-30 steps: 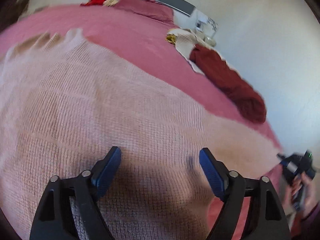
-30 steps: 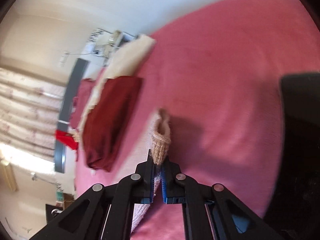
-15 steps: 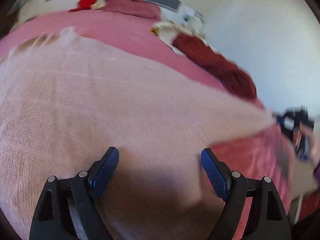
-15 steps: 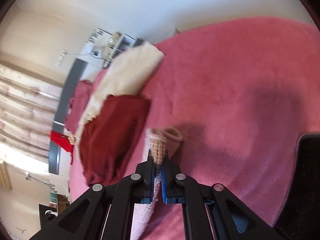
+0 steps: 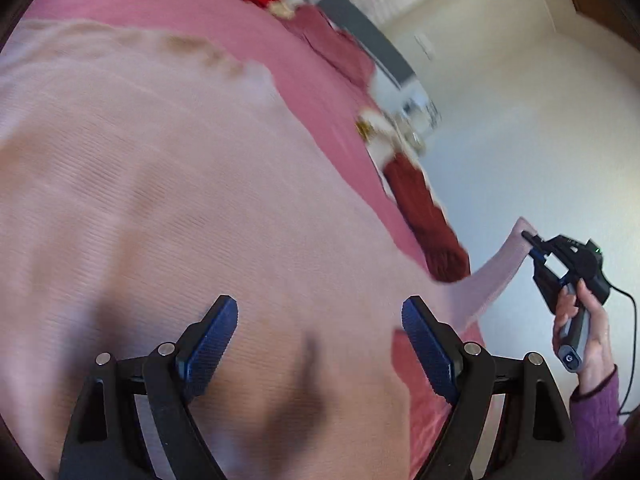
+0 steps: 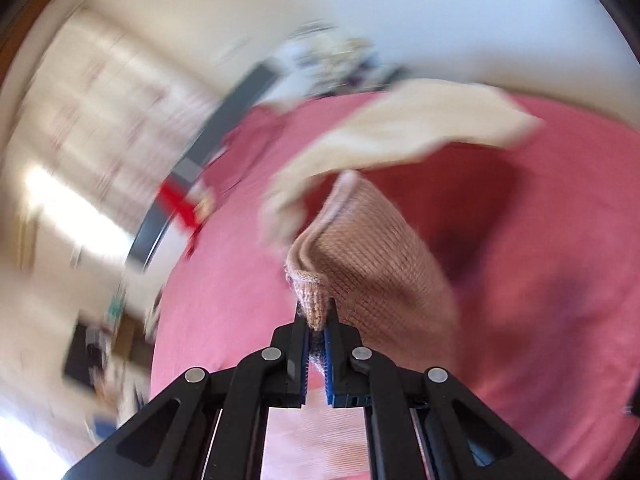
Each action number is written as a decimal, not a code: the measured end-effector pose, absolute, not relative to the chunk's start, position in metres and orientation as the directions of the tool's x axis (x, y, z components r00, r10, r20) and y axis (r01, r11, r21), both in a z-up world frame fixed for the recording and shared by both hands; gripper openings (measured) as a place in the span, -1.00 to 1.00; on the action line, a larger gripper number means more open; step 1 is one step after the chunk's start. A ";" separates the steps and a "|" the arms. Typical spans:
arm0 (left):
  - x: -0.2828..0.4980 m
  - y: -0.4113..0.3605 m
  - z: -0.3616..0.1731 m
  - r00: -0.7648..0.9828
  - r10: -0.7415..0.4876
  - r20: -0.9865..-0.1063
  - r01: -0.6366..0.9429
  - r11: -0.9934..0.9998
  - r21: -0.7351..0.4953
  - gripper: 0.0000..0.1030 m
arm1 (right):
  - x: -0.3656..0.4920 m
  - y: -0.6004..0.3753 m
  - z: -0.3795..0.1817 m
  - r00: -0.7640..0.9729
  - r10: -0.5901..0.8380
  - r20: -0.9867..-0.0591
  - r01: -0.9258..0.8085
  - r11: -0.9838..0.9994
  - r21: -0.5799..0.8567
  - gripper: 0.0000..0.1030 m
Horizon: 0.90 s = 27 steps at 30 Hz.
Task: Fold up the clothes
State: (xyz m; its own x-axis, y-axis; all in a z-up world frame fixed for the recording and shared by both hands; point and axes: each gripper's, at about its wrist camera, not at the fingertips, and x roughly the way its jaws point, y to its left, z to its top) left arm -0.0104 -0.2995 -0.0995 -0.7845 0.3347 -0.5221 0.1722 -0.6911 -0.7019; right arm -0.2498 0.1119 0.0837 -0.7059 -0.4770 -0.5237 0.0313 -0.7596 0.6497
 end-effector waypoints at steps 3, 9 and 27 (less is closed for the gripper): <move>0.017 -0.340 -0.090 -0.826 0.258 -0.501 0.201 -0.696 -0.689 0.65 | -0.240 -0.011 0.106 -0.639 -0.568 -0.518 0.222 -0.782 0.583 -0.91; 0.073 -0.420 -0.098 -0.855 0.122 -0.504 0.330 -0.621 -0.711 0.65 | -0.184 -0.253 0.067 -0.414 -0.701 -0.581 0.483 -0.710 0.513 -0.91; 0.083 -0.492 -0.119 -0.835 0.013 -0.550 0.460 -0.531 -0.711 0.65 | -0.102 -0.311 -0.039 -0.113 -0.730 -0.674 0.645 -0.569 0.509 -0.48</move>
